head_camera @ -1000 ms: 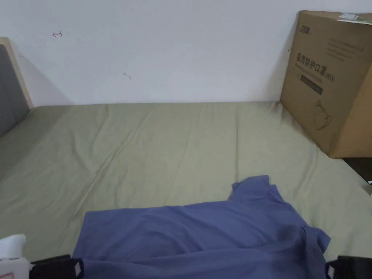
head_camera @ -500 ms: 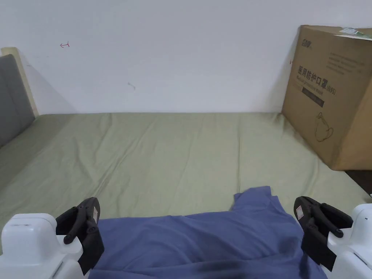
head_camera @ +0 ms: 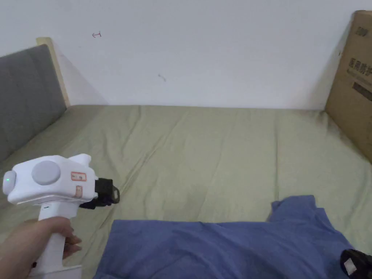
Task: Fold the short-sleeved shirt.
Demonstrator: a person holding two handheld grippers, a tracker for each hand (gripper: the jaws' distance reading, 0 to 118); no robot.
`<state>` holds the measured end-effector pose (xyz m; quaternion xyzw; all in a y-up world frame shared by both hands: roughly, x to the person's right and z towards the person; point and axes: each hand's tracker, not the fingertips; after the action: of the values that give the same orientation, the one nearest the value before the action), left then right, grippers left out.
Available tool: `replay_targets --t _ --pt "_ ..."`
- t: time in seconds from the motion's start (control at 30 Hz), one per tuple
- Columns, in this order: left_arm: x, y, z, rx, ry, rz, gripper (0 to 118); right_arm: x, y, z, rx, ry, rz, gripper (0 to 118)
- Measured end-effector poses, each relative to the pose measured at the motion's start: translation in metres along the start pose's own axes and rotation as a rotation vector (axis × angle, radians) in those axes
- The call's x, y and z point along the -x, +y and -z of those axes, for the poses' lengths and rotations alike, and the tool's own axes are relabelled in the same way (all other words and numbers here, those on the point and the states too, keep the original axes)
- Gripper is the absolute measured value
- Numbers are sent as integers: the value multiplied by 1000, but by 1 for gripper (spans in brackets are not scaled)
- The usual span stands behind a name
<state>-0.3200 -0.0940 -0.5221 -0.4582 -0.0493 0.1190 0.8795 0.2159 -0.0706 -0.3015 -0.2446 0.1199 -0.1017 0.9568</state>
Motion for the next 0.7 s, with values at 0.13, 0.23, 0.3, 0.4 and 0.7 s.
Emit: replay_targets --t 0.13,0.23,0.3,0.4,0.7 --pt "12 -8 69 99 -38 7 115 -18 -8 19 55 -16 43 3" --pt "29 -14 113 171 3 -20 115 -27 -13 31 99 -43 59 3" --pt "35 -17 136 196 48 -4 117 -32 -14 37 115 -39 78 3" --pt "34 -25 154 211 60 56 118 -33 -17 40 133 -57 87 3" --pt "-3 -36 103 74 198 263 8 -56 1 76 115 -11 92 3"
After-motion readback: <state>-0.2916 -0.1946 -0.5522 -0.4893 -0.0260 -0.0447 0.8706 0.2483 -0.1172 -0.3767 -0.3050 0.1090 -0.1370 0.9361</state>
